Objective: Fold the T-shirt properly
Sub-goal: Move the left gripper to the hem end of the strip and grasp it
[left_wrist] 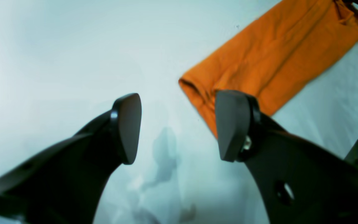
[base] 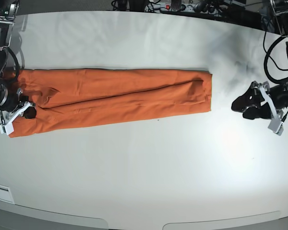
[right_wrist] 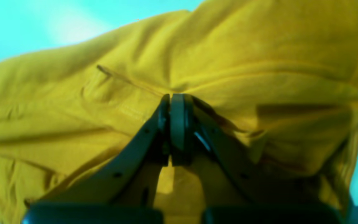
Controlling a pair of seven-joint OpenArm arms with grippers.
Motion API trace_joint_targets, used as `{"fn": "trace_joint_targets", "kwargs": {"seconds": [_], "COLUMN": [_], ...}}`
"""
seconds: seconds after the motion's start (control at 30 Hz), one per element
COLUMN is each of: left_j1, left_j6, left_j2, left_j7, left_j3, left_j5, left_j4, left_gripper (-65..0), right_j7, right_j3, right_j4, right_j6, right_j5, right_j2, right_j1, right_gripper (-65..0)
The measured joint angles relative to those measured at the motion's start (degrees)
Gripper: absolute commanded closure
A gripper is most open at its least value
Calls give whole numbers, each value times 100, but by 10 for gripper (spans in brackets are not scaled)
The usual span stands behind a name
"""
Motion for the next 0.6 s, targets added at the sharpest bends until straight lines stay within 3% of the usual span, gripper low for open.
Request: {"fn": "trace_joint_targets", "kwargs": {"seconds": [0.13, 0.23, 0.33, 0.43, 0.53, 0.6], "left_j1": [306, 505, 481, 468, 461, 428], "left_j6": [20, 20, 20, 74, 177, 297], "left_j2": [153, 306, 485, 656, 896, 1099], "left_j7": [-39, 22, -70, -367, -426, -439], "left_j3": [-31, -31, -31, -33, -33, -39], "left_j5": [-293, -297, -282, 55, 201, 452], "left_j4": [-4, -7, -7, -4, -7, -7], "left_gripper": [-390, -390, -390, -391, -393, -393], "right_j7": [42, 37, -153, -553, -1040, -1228], "right_j3": [649, 1093, 1473, 1923, 2251, 2404], "right_j4": [-11, 17, 142, 393, 601, 616], "right_j6": [-262, -199, 424, 1169, 1469, 1510], "right_j5": [-195, -310, -188, 658, 1335, 1690], "right_j2": [-216, -313, -328, -341, -186, 50], "right_j1": [-4, -66, -98, -142, -107, -94], "right_gripper": [0, 0, 0, -119, -219, -227]}}
